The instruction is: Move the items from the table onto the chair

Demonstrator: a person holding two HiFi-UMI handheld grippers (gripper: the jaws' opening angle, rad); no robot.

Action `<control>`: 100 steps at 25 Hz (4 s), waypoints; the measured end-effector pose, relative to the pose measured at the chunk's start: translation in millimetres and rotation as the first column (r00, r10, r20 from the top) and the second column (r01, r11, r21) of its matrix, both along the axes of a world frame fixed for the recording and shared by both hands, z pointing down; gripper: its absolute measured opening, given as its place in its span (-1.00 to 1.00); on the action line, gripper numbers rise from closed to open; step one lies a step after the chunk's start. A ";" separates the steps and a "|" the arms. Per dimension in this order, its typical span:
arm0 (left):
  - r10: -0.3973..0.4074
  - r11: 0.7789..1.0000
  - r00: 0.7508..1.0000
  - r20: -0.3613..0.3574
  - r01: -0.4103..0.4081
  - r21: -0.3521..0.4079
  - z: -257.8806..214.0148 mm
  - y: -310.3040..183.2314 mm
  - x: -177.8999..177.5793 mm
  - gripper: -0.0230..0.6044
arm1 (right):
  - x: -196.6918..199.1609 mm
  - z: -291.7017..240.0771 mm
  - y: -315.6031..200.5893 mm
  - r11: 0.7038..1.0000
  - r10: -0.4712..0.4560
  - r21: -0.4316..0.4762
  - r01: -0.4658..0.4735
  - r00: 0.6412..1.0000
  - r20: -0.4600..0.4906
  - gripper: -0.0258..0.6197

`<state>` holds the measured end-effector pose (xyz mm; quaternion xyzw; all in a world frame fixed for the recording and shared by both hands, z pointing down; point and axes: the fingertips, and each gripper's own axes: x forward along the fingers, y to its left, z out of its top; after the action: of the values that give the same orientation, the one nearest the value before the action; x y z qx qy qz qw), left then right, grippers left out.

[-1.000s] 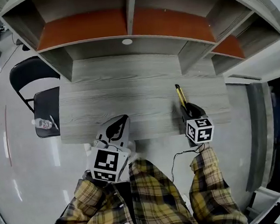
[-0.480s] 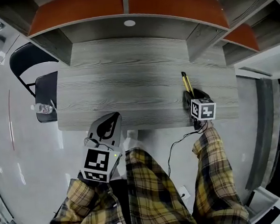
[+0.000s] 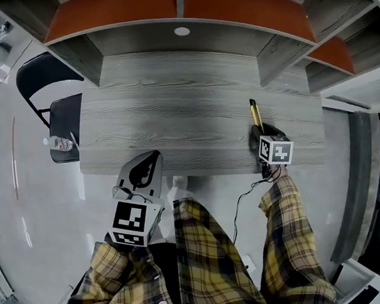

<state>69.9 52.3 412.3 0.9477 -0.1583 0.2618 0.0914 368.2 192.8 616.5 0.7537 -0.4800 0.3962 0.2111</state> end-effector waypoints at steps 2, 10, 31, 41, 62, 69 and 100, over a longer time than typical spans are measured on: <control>-0.012 1.000 1.000 -0.006 0.012 0.003 -2.0 -2.8 -3.3 -0.92 | -1.2 -1.8 0.1 1.000 0.020 0.004 -0.020 1.000 0.016 -0.53; -0.069 0.997 0.997 -0.045 0.070 0.013 -13.3 -30.7 -27.5 -0.92 | -47.4 -36.8 -23.2 0.996 0.016 0.092 -0.022 0.998 0.064 -0.53; -0.351 0.936 0.935 -0.059 0.349 -0.038 -3.2 -248.4 -352.0 -0.92 | -528.6 -126.8 -333.1 0.865 -0.438 0.357 0.352 0.876 0.200 -0.53; -0.345 0.934 0.938 -0.007 0.343 -0.095 74.3 -310.6 -445.6 -0.92 | -661.2 -57.9 -457.2 0.889 -0.339 0.399 0.226 0.910 0.239 -0.53; -0.325 0.902 0.941 0.092 0.338 -0.268 242.3 -316.7 -463.2 -0.92 | -633.4 259.6 -494.0 0.969 -0.233 -0.045 0.242 0.960 0.156 -0.53; -0.322 0.909 0.944 0.072 0.329 -0.256 238.6 -315.4 -457.6 -0.92 | -634.9 287.0 -486.5 0.954 -0.241 -0.139 0.265 0.956 0.169 -0.53; -0.138 0.990 0.942 -0.305 0.138 -0.022 -103.0 -236.7 -270.8 -0.92 | -526.6 -285.6 -348.5 0.709 -0.417 0.623 0.330 0.909 -0.007 -0.86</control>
<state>-200.9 -184.5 309.3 0.9633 -0.2080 0.1052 0.1333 -158.4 -155.7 330.9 0.6394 -0.7373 0.2180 -0.0010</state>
